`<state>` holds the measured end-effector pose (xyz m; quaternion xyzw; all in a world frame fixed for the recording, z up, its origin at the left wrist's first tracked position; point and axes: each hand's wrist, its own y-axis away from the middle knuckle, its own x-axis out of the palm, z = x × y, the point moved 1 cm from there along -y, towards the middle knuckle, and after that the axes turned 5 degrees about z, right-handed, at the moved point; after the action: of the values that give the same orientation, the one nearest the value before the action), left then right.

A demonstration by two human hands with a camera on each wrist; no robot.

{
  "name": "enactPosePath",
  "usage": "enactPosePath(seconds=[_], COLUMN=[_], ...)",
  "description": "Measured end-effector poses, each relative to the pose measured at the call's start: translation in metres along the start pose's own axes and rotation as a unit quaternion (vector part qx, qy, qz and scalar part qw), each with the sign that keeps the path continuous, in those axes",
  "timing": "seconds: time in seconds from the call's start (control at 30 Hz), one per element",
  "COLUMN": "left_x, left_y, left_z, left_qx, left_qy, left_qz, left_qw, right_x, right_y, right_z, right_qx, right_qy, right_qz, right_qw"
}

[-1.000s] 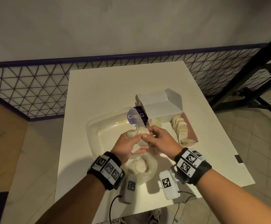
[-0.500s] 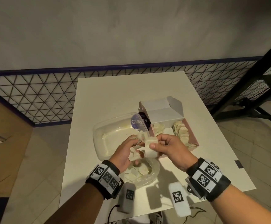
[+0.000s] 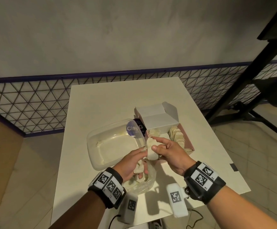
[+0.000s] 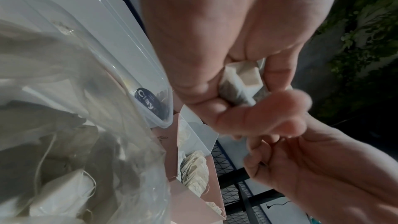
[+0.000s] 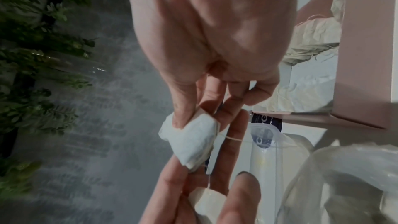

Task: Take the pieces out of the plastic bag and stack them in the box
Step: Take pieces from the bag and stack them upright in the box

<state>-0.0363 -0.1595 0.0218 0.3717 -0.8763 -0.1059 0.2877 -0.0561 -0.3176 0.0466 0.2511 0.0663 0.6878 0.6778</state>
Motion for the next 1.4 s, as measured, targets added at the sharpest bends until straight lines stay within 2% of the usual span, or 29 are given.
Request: enactPosePath(seconds=[0.13, 0.3, 0.43, 0.53, 0.67, 0.8, 0.9, 1.13, 1.2, 1.33, 1.4], left_x=[-0.001, -0.003, -0.006, -0.008, -0.006, -0.003, -0.003, 0.000, 0.000, -0.005, -0.009], left_y=[-0.005, -0.016, -0.026, -0.037, -0.051, -0.058, -0.061, -0.071, -0.073, -0.072, -0.067], left_z=[0.004, 0.006, 0.006, 0.010, 0.019, 0.021, 0.023, 0.019, 0.018, 0.016, 0.014], left_qx=[-0.019, -0.026, -0.059, -0.072, -0.090, -0.096, -0.087, -0.103, -0.105, -0.092, -0.076], left_qy=[-0.038, -0.028, -0.060, -0.108, -0.182, -0.231, -0.263, -0.265, -0.254, -0.198, -0.149], left_qz=[-0.003, -0.039, -0.090, -0.106, -0.103, -0.097, -0.086, -0.110, -0.118, -0.128, -0.123], left_qw=[0.999, 0.998, 0.992, 0.986, 0.974, 0.963, 0.957, 0.952, 0.954, 0.967, 0.978], right_x=[-0.006, -0.028, -0.078, -0.123, -0.161, -0.176, -0.180, -0.173, -0.170, -0.165, -0.154], right_y=[0.000, -0.002, -0.012, -0.030, -0.052, -0.065, -0.073, -0.087, -0.088, -0.082, -0.075], right_z=[0.001, 0.005, 0.020, 0.023, 0.015, 0.006, 0.006, 0.012, 0.012, 0.013, 0.014], right_qx=[-0.007, -0.007, -0.021, -0.003, 0.055, 0.119, 0.136, 0.130, 0.104, 0.071, 0.046], right_qy=[0.036, 0.097, 0.203, 0.272, 0.406, 0.536, 0.589, 0.693, 0.702, 0.688, 0.668], right_qz=[0.001, -0.030, -0.107, -0.141, -0.182, -0.122, -0.080, -0.072, -0.074, -0.082, -0.095], right_qw=[0.999, 0.995, 0.973, 0.952, 0.894, 0.827, 0.792, 0.706, 0.701, 0.717, 0.736])
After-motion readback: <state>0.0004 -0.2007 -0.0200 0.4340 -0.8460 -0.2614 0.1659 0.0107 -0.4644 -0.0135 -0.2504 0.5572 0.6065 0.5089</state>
